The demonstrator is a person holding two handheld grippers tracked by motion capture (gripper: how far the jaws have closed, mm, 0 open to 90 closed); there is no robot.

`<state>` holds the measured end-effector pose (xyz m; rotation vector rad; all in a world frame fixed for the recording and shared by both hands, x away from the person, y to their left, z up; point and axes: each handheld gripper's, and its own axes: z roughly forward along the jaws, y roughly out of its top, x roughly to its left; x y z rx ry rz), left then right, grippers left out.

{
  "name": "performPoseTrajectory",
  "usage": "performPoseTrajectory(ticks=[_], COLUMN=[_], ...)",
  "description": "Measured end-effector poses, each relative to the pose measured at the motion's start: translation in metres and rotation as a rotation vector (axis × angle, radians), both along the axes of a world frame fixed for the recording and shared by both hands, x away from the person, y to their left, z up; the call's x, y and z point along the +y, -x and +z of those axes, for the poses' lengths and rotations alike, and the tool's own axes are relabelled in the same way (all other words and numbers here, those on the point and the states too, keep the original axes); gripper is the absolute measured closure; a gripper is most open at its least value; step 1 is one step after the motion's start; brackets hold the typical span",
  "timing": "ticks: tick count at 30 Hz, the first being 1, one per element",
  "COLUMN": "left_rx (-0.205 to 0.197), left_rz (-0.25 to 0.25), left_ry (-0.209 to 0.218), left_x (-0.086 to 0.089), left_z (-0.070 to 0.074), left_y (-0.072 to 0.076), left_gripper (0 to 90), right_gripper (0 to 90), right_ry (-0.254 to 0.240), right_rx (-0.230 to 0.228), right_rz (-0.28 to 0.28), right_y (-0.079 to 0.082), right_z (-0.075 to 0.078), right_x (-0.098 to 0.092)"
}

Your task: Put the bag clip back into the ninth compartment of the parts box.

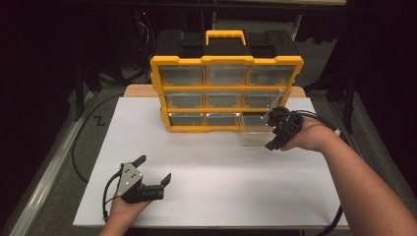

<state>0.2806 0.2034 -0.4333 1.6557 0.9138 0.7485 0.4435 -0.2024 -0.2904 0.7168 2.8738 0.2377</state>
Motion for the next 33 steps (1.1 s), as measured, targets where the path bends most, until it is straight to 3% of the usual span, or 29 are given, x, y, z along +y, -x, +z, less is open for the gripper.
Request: performPoseTrajectory(ticks=[20, 33], left_rx=[0.002, 0.001], left_rz=[0.001, 0.0], left_ry=[-0.001, 0.003], left_x=[-0.001, -0.001], left_z=[-0.001, 0.0], left_y=[0.0, 0.0], left_gripper=[0.3, 0.4], right_gripper=[24.8, 16.0], right_ry=[0.002, 0.014], right_rx=[0.015, 0.038], right_rz=[-0.056, -0.078], right_y=[0.019, 0.029], right_z=[-0.018, -0.04], right_x=[-0.023, -0.028])
